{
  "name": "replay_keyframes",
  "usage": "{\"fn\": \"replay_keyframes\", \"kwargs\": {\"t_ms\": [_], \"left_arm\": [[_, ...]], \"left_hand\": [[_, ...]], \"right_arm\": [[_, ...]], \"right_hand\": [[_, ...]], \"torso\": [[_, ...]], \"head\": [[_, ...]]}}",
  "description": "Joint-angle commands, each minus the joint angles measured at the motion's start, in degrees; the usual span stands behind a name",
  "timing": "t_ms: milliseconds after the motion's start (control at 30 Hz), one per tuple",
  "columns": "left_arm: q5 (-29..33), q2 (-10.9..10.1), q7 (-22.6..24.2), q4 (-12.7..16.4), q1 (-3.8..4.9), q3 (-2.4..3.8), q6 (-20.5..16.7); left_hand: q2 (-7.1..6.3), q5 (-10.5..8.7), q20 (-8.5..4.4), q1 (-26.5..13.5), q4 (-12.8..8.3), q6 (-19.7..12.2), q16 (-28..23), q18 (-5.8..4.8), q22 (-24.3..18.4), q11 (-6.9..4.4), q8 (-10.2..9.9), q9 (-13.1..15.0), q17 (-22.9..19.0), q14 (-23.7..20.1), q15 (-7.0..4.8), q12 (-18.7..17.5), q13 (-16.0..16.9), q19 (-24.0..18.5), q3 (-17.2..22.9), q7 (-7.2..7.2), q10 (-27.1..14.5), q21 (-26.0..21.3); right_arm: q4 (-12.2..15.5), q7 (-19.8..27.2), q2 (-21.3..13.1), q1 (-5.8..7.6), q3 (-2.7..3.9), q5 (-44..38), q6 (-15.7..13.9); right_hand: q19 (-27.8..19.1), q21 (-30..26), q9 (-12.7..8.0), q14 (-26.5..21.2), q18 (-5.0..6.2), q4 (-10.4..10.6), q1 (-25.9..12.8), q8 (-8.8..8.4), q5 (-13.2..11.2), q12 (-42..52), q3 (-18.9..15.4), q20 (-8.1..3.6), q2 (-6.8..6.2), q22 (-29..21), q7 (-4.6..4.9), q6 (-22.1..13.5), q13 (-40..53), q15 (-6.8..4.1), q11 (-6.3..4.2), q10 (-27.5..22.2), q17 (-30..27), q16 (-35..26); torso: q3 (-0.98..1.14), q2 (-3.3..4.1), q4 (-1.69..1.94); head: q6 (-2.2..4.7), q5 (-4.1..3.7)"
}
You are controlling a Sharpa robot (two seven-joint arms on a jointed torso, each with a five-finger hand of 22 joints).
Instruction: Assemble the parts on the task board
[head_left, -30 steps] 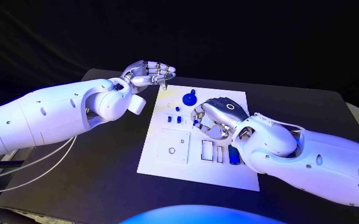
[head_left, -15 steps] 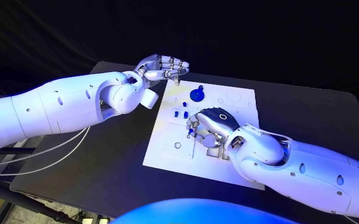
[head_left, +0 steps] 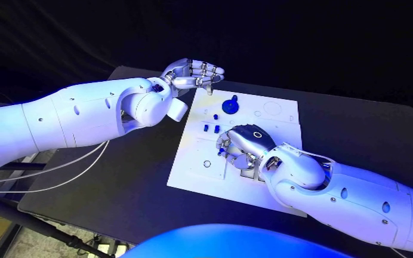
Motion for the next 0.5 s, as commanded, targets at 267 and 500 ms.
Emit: {"fn": "replay_keyframes", "kwargs": {"t_ms": [267,500], "left_arm": [[0.29,0.07,0.55,0.21,0.07,0.04,0.26],[0.29,0.04,0.49,0.24,0.07,0.04,0.30]], "left_hand": [[-0.39,0.07,0.04,-0.07,-0.28,-0.43,-0.43,0.78,0.05,0.04,-0.32,-0.08,-0.10,-0.44,-0.14,0.36,-0.06,-0.32,0.06,1.14,-0.41,-0.33],[-0.39,0.07,0.04,-0.07,-0.28,-0.43,-0.43,0.78,0.05,0.04,-0.32,-0.08,-0.10,-0.44,-0.14,0.36,-0.06,-0.32,0.06,1.14,-0.41,-0.33]], "right_arm": [[-0.71,0.36,0.28,-0.11,-0.06,-0.83,1.77],[-1.36,0.21,0.74,-0.12,-0.16,-1.00,2.51]], "right_hand": [[1.22,0.22,0.07,3.11,-0.82,-0.33,-0.76,0.09,0.29,-0.38,-0.09,0.03,0.13,10.90,0.08,0.31,-0.02,-0.47,-0.04,0.14,0.83,0.28],[1.34,0.56,0.07,3.10,-0.89,-0.35,-0.82,0.05,0.28,-0.44,-0.08,0.03,0.14,11.01,0.09,0.27,-0.03,-0.46,-0.02,0.12,0.77,0.25]], "torso": [[-0.02,-0.03,-0.01],[-0.04,-0.02,-0.04]], "head": [[-0.13,0.30],[-0.13,0.33]]}}
